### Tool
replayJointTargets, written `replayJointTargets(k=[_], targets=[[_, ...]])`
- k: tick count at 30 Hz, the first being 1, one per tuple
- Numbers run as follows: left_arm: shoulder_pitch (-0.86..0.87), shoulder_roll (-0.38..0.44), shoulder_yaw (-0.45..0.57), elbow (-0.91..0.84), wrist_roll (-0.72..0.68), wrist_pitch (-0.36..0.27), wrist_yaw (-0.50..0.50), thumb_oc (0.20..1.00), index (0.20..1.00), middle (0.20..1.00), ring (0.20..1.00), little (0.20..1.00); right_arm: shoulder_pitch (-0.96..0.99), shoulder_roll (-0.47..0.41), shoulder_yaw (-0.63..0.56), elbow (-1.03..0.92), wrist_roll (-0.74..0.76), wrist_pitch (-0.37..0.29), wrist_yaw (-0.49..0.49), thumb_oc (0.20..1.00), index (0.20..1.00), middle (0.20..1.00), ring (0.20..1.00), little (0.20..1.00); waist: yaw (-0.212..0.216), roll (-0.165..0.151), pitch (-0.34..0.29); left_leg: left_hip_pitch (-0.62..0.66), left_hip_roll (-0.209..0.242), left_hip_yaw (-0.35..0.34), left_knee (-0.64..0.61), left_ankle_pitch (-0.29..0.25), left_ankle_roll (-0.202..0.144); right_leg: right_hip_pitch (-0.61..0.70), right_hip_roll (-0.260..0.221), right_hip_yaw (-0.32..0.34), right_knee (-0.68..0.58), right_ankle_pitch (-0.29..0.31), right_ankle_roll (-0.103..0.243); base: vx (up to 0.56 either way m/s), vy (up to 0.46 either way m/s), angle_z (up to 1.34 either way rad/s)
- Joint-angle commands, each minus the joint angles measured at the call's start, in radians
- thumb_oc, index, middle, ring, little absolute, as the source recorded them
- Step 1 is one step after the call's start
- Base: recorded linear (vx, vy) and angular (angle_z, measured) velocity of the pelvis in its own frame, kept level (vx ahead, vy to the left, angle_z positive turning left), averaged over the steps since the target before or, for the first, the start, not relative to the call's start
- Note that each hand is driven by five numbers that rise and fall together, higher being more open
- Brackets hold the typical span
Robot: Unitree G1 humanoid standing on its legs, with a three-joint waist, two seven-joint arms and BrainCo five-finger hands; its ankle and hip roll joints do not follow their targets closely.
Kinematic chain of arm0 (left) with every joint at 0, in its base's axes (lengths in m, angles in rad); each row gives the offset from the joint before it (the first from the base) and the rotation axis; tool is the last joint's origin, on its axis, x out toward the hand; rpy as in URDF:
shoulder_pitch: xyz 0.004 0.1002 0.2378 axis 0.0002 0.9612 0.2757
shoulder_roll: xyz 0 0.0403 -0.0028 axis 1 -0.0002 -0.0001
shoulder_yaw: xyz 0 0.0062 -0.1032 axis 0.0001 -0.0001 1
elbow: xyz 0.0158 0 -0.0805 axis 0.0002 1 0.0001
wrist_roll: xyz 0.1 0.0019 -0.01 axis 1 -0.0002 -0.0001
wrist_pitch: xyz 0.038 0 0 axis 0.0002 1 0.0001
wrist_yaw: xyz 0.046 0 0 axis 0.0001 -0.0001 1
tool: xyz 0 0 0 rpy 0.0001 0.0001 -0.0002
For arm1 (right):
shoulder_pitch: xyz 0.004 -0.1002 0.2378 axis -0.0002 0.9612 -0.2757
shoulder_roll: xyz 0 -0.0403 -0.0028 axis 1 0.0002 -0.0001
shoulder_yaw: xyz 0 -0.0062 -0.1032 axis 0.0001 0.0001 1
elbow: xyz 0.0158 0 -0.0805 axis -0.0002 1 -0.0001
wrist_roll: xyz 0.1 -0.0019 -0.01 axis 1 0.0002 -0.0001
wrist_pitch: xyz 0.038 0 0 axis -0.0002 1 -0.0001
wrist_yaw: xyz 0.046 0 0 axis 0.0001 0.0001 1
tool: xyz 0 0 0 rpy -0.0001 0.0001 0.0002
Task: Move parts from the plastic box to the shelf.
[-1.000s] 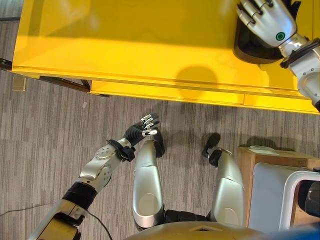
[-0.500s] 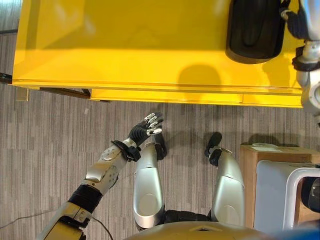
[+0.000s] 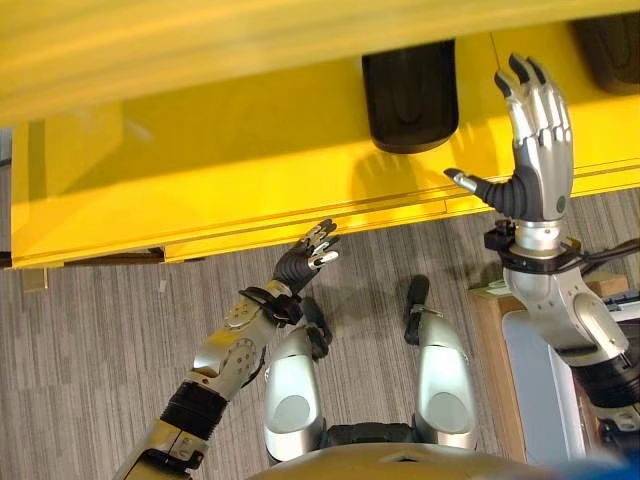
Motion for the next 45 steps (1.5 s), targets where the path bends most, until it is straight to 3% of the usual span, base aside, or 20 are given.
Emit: replayJointTargets(k=[1,8,13,15,21,28,35,39,45], targets=[[0.047,0.025,0.01,-0.1,-0.045,-0.031,0.023,1.0,1.0,1.0,1.0,1.0,-0.024,-0.05,-0.026,-0.051,0.07,-0.152,0.071,1.0,1.0,1.0,1.0,1.0,0.014,-0.013,-0.067,0.032,-0.008,-0.017,-0.005,-0.027,0.017,0.092,0.01,0.002,0.015,-0.095,0.096,0.06,0.057,-0.08],[0.1,0.047,0.049,-0.118,-0.07,-0.022,0.042,1.0,1.0,1.0,1.0,1.0,0.051,-0.103,0.054,-0.03,0.085,-0.176,0.26,1.0,1.0,1.0,1.0,1.0,0.031,-0.04,-0.146,0.124,-0.012,-0.012,-0.072,-0.012,0.008,0.215,-0.004,-0.015,-0.127,-0.038,0.114,0.07,0.002,-0.03],[0.118,0.063,0.06,-0.111,-0.064,-0.015,0.043,1.0,1.0,1.0,1.0,1.0,0.064,-0.121,0.092,0.01,0.119,-0.197,0.363,1.0,1.0,1.0,1.0,1.0,0.045,-0.053,-0.181,0.152,-0.014,-0.006,-0.071,-0.022,0.009,0.248,-0.013,-0.03,-0.144,-0.026,0.122,0.07,-0.027,0.04],[0.119,0.069,0.064,-0.098,-0.053,0.0,0.066,1.0,1.0,1.0,1.0,1.0,0.06,-0.129,0.139,0.025,0.154,-0.165,0.475,1.0,1.0,1.0,1.0,1.0,0.058,-0.064,-0.195,0.164,-0.019,-0.007,-0.068,-0.029,0.018,0.264,-0.017,-0.036,-0.141,-0.028,0.126,0.07,-0.073,0.06],[0.117,0.085,0.079,-0.085,-0.029,0.013,0.07,1.0,1.0,1.0,1.0,1.0,0.044,-0.138,0.214,0.076,0.203,-0.094,0.617,1.0,1.0,1.0,1.0,1.0,0.085,-0.081,-0.199,0.172,-0.015,-0.006,-0.06,-0.032,0.026,0.282,-0.016,-0.048,-0.146,-0.021,0.13,0.02,-0.078,0.03],[0.124,0.093,0.102,-0.11,-0.038,-0.025,0.096,1.0,1.0,1.0,1.0,1.0,0.032,-0.11,0.259,0.106,0.227,-0.123,0.718,1.0,1.0,1.0,1.0,1.0,0.105,-0.088,-0.19,0.166,-0.002,-0.004,-0.048,-0.027,0.022,0.288,-0.013,-0.062,-0.136,-0.026,0.126,0.01,-0.025,0.06],[0.105,0.089,0.101,-0.115,-0.034,-0.033,0.116,1.0,1.0,1.0,1.0,1.0,-0.012,-0.093,0.302,0.115,0.188,-0.116,0.751,1.0,1.0,1.0,1.0,1.0,0.118,-0.085,-0.178,0.153,0.007,-0.005,-0.037,-0.024,0.016,0.28,-0.018,-0.071,-0.122,-0.032,0.127,0.0,-0.005,0.02],[0.096,0.081,0.096,-0.112,-0.024,-0.043,0.124,1.0,1.0,1.0,1.0,1.0,-0.032,-0.078,0.32,0.156,0.13,-0.062,0.7,1.0,1.0,1.0,1.0,1.0,0.122,-0.082,-0.17,0.144,0.01,-0.007,-0.024,-0.03,0.017,0.273,-0.021,-0.074,-0.108,-0.037,0.126,0.0,0.0,0.0],[0.083,0.076,0.103,-0.112,-0.022,-0.061,0.133,1.0,1.0,1.0,1.0,1.0,-0.057,-0.057,0.316,0.213,0.068,-0.051,0.639,1.0,1.0,1.0,1.0,1.0,0.126,-0.071,-0.148,0.12,0.015,-0.014,0.002,-0.039,0.018,0.251,-0.025,-0.075,-0.065,-0.058,0.124,0.0,0.011,-0.03]])
